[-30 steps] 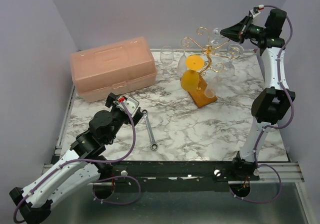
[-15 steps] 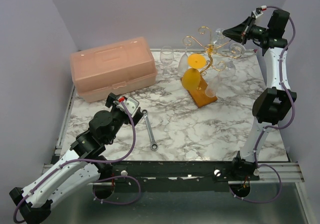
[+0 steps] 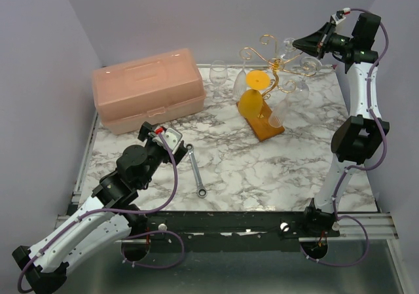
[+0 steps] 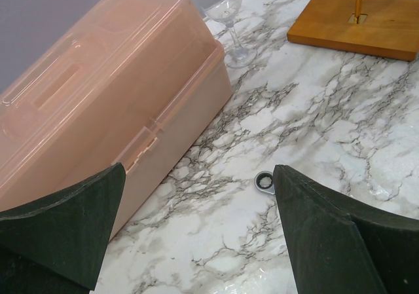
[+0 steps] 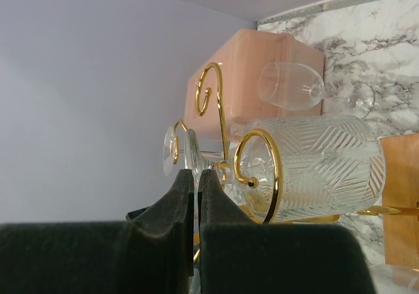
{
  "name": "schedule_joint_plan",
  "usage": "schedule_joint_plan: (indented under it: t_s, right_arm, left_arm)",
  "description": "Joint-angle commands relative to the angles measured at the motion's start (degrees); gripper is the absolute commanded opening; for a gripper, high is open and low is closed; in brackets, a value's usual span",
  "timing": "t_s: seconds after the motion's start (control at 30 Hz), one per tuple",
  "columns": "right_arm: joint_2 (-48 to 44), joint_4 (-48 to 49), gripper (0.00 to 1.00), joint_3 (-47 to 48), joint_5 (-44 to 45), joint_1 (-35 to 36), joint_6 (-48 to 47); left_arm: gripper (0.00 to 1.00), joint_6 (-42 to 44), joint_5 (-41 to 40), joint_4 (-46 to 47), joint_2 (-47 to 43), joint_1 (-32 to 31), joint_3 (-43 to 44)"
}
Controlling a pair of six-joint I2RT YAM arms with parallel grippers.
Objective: Place the wine glass upside down on the wine glass rack
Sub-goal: Turn the wine glass upside down at the wine rack.
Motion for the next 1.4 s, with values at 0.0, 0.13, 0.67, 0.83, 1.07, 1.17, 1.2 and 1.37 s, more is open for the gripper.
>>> schedule_joint_plan:
  t_s: [0.0,0.13,0.67,0.83,1.07,1.17,1.2,1.37]
  right_arm:
    - [-4.25,1.26,0.00,2.65,-2.13,-0.78,0.03]
    - [-4.56,1.12,0.00,2.32,-2.10,-0.92,-0.09]
    - [-4.98,-1.83,0.00,1.88,-1.25,-1.82,-2.85]
    - [-4.96,-1.82,0.00,1.58,-1.39,-2.41,-2.86]
    - [-4.93,-1.57,0.00,1.71,-1.46,-3.23,-2.60]
    - [-4.74,-1.23,0.00,1.69,-1.47,-3.49,-2.19]
    - [-4.70,-1.08,0.00,1.79,-1.47,-3.52,-2.08]
    - [-3.86,0.41,0.00,2.44,-1.04,-3.53,-0.75]
  left_arm:
    - [0.99,-0.11,1.35,1.32,-0.47,0.37,-0.08]
    - [0.98,-0.11,1.32,1.28,-0.52,0.40,-0.07]
    - [0.99,-0.11,1.41,1.25,-0.83,0.42,-0.07]
    - [0.98,-0.11,1.46,1.29,-0.87,0.39,-0.05]
    - [0.99,-0.11,1.41,1.26,-0.87,0.46,-0.08]
    - [0.99,-0.11,1.50,1.30,-0.86,0.43,-0.04]
    - [0.98,-0.09,1.52,1.26,-0.82,0.44,-0.06]
    - [0.99,-0.11,1.66,1.34,-0.72,0.47,-0.04]
